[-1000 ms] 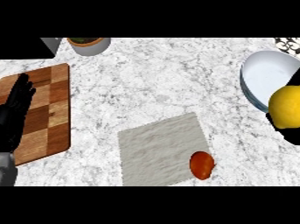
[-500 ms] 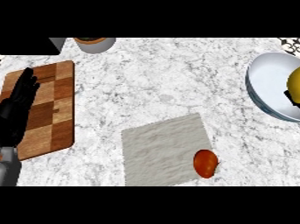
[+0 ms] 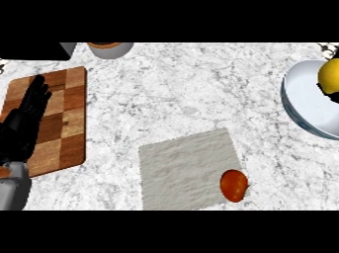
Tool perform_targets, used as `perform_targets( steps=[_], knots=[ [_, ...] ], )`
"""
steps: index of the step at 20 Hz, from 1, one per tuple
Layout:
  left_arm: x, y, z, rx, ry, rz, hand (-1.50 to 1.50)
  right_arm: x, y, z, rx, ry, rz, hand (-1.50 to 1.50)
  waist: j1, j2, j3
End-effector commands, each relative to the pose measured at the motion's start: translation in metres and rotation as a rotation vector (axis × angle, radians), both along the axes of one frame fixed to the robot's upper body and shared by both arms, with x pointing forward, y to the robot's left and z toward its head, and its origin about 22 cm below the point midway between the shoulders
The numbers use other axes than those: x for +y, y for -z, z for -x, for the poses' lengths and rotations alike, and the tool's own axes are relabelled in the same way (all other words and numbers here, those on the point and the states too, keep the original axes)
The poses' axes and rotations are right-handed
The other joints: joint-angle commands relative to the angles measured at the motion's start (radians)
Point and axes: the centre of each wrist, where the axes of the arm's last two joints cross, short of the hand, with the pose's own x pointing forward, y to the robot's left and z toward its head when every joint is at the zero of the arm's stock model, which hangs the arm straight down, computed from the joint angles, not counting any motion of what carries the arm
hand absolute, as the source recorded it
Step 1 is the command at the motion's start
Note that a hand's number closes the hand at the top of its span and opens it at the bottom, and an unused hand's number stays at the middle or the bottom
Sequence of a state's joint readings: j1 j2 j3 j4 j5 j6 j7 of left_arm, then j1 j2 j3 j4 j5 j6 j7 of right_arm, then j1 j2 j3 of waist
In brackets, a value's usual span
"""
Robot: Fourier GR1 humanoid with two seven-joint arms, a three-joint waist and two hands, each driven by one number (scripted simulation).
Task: Pick the lemon from the placemat and place it in the bowl
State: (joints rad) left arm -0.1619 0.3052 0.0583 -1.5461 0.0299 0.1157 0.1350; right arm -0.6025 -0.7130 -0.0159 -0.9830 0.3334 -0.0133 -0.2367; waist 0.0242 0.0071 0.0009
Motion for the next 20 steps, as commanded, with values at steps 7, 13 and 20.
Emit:
perform_targets(
  steps=[7, 13, 20],
  knots=[
    [0.001, -0.005, -0.013, -0.027, 0.020, -0.003, 0.00, -0.030, 0.051, -0.015, 0.344, 0.147, 0.097, -1.50, 0.024, 0.011, 0.001],
    [-0.020, -0.008, -0.010, -0.009, 0.024, 0.011, 0.00, -0.056, 0.062, -0.005, 0.315, -0.009, -0.027, -1.50, 0.030, 0.012, 0.004],
    [-0.003, 0.002, -0.003, -0.004, 0.011, -0.006, 0.00, -0.070, 0.038, -0.010, 0.079, -0.035, -0.622, -1.50, 0.012, 0.009, 0.005]
  ],
)
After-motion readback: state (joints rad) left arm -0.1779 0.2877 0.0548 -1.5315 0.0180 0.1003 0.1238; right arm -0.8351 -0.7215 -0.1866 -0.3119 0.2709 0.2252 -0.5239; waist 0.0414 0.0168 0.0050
